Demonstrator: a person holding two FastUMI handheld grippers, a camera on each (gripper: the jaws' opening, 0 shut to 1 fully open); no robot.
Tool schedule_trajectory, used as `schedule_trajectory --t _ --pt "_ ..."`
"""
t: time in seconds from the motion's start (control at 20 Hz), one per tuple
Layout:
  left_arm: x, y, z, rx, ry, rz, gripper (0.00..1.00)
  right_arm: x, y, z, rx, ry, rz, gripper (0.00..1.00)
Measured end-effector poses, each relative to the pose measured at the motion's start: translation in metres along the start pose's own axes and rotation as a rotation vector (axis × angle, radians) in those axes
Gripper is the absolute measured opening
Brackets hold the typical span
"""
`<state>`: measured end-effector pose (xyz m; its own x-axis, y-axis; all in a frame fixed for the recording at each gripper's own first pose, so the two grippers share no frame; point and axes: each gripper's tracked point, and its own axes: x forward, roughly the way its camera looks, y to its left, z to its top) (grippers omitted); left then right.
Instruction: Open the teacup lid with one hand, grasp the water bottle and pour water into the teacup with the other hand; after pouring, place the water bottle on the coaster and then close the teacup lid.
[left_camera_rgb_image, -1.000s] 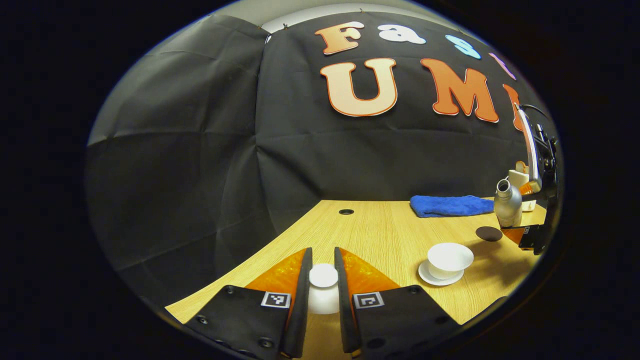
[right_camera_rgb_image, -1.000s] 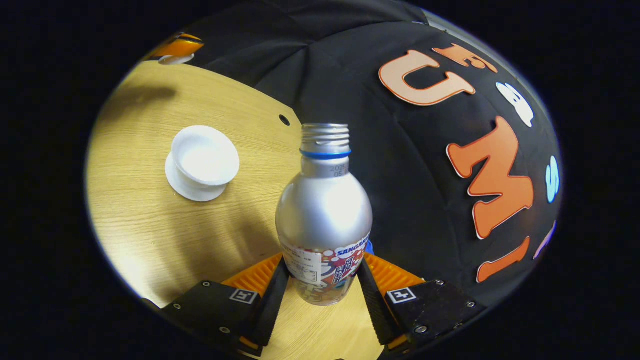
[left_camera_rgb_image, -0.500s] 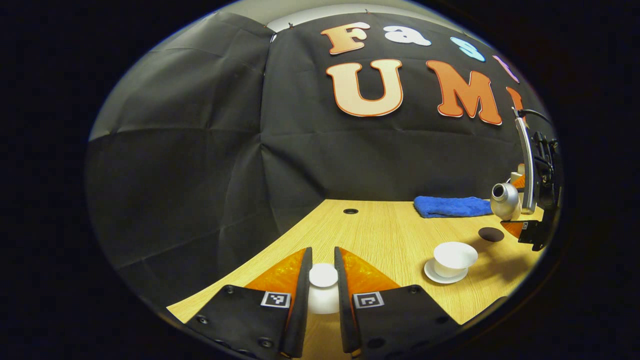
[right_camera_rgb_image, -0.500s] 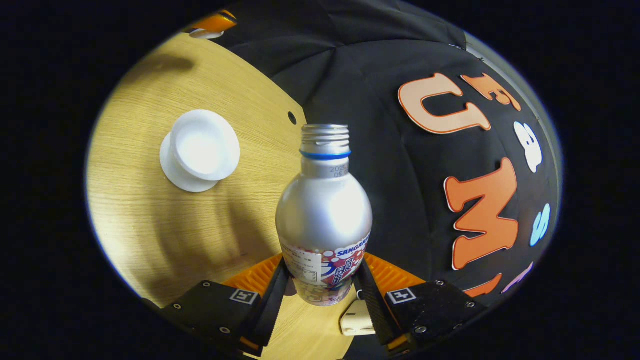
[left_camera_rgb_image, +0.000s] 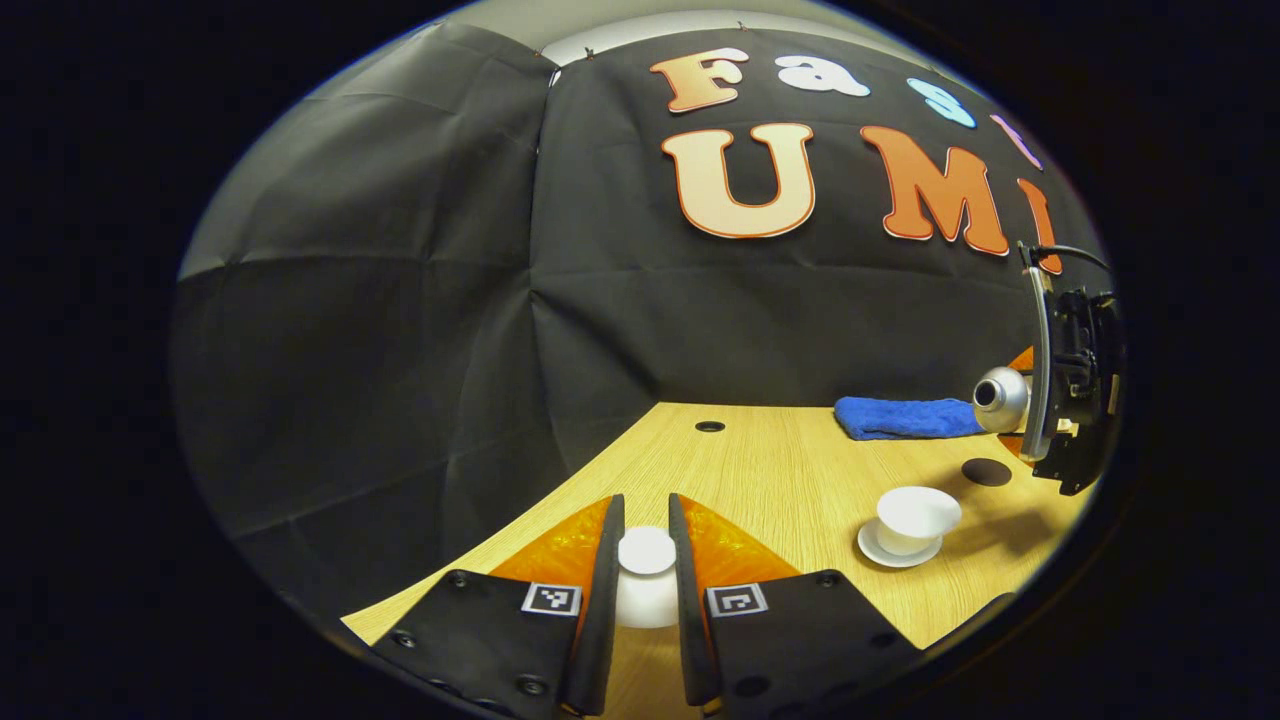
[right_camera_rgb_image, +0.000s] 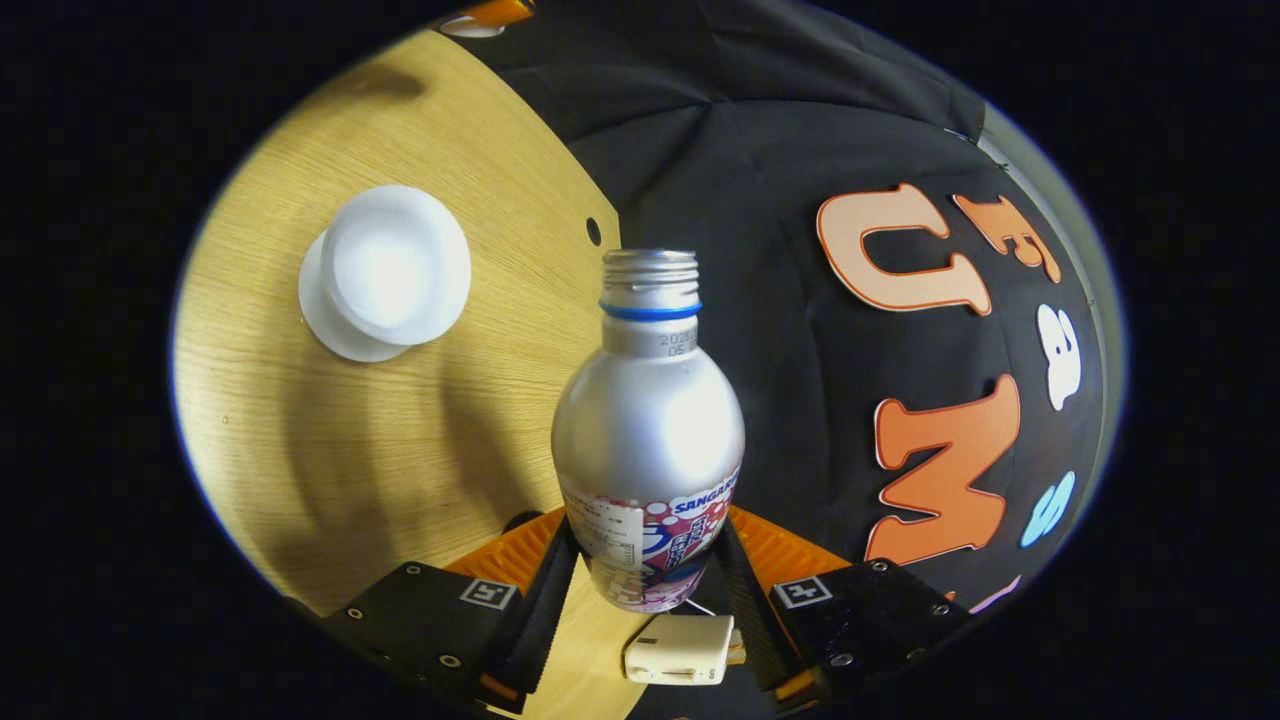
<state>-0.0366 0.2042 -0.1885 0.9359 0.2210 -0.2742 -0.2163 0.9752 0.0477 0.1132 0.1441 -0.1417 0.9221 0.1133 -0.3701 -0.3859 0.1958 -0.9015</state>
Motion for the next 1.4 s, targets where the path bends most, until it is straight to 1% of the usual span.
schedule_trajectory --t 0.25,0.4,0.45,0.5,0.55,0.6,0.65,0.7,0.95,1.1,1.15,1.2,1.4 --pt "0.002 0.006 -0.005 -0.005 0.012 0.008 0.32 0.006 -0.002 -0.002 -0.085 0.007 -0.015 0.78" --pt "0.003 0.008 -0.010 -0.005 0.018 0.014 0.32 0.010 0.000 -0.001 -0.109 0.004 -0.008 0.78" --pt "0.003 0.009 -0.011 -0.007 0.020 0.015 0.29 0.011 0.000 0.000 -0.117 0.003 -0.008 0.78" --pt "0.004 0.011 -0.012 -0.008 0.021 0.018 0.32 0.010 -0.001 0.000 -0.127 0.001 -0.012 0.78" --pt "0.004 0.012 -0.013 -0.009 0.022 0.018 0.29 0.011 -0.002 0.001 -0.145 -0.001 -0.020 0.78" --pt "0.003 0.013 -0.014 -0.010 0.023 0.020 0.32 0.012 -0.006 0.002 -0.169 -0.002 -0.033 0.78" --pt "0.003 0.013 -0.015 -0.009 0.023 0.020 0.29 0.012 -0.009 0.003 -0.194 -0.004 -0.047 0.78" --pt "0.004 0.013 -0.015 -0.010 0.024 0.021 0.32 0.013 -0.011 0.003 -0.216 -0.005 -0.058 0.78" --pt "0.005 0.013 -0.019 -0.016 0.031 0.019 0.32 0.014 -0.019 0.007 -0.288 -0.017 -0.098 0.78" --pt "0.003 0.015 -0.018 -0.019 0.025 0.022 0.32 0.014 -0.019 0.009 -0.314 -0.025 -0.097 0.78" --pt "0.002 0.016 -0.017 -0.018 0.025 0.025 0.29 0.013 -0.021 0.011 -0.326 -0.031 -0.101 0.78" --pt "0.002 0.016 -0.018 -0.015 0.025 0.027 0.32 0.013 -0.023 0.013 -0.342 -0.035 -0.107 0.78" --pt "0.000 0.019 -0.015 -0.013 0.018 0.029 0.32 0.014 -0.029 0.015 -0.372 -0.044 -0.125 0.78"
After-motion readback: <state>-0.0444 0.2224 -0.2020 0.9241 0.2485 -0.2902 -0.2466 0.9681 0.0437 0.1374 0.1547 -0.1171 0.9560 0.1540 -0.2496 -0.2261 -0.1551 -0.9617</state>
